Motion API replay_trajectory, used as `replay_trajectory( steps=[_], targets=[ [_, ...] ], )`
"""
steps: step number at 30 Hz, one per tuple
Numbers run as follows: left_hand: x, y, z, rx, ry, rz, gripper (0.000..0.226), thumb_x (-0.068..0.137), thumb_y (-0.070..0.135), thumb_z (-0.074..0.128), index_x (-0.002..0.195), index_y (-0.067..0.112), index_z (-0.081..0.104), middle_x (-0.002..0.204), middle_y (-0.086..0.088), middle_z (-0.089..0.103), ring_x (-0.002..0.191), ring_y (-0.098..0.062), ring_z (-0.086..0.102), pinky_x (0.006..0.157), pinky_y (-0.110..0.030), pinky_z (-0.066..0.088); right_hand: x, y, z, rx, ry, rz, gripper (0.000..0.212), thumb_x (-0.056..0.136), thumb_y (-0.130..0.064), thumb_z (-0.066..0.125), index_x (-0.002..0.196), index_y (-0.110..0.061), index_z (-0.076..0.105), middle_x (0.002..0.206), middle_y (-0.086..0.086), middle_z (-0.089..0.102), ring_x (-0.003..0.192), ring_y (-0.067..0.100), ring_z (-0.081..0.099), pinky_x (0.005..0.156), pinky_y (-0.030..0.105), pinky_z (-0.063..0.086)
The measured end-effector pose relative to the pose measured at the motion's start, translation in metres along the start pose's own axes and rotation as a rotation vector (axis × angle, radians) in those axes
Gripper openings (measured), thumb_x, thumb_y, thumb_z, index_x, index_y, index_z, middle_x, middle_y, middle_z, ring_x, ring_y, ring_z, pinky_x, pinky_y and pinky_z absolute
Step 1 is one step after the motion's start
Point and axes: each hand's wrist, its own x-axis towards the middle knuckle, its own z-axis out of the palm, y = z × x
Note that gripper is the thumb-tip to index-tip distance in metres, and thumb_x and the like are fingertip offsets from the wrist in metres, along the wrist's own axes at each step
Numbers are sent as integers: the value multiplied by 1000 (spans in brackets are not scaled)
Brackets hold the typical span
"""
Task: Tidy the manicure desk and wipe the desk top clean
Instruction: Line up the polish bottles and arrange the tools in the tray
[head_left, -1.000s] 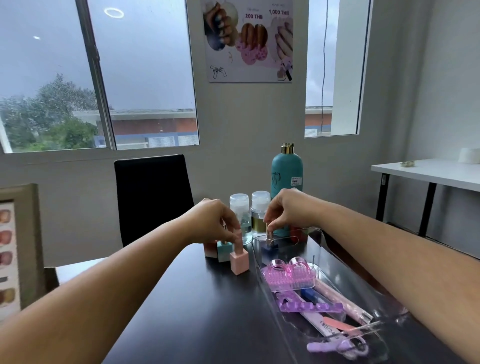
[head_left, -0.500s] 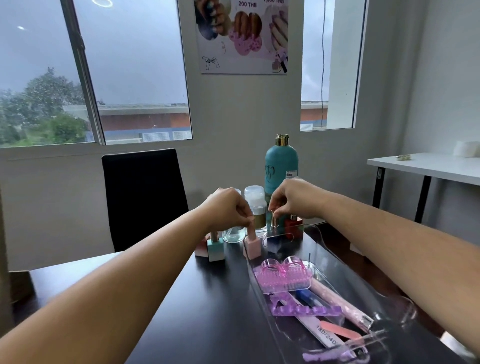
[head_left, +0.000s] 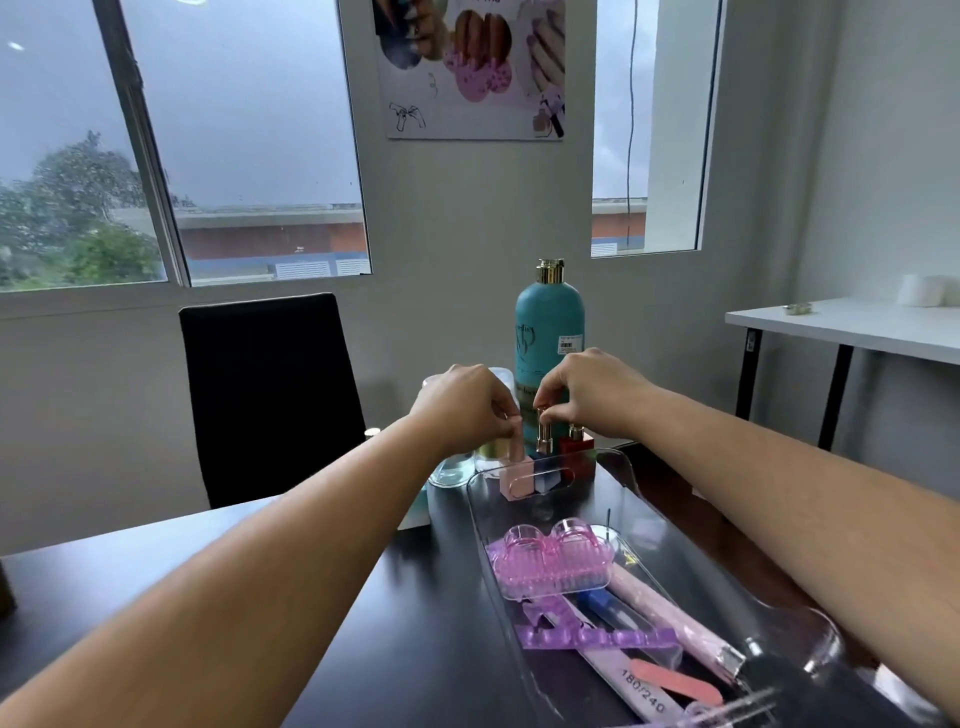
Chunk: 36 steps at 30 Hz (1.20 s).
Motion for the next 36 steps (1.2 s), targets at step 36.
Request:
replay_trajectory(
  steps=[36],
  targets=[
    [9,-2,18,17,160,10,15,79,41,65,89,32,73,84,12,72,69,-4,50,56,-21,38,-7,22,18,41,220,39,22,76,-32,75,97,-28,74,105,-4,63,103,16,47,88,33,40]
  ],
)
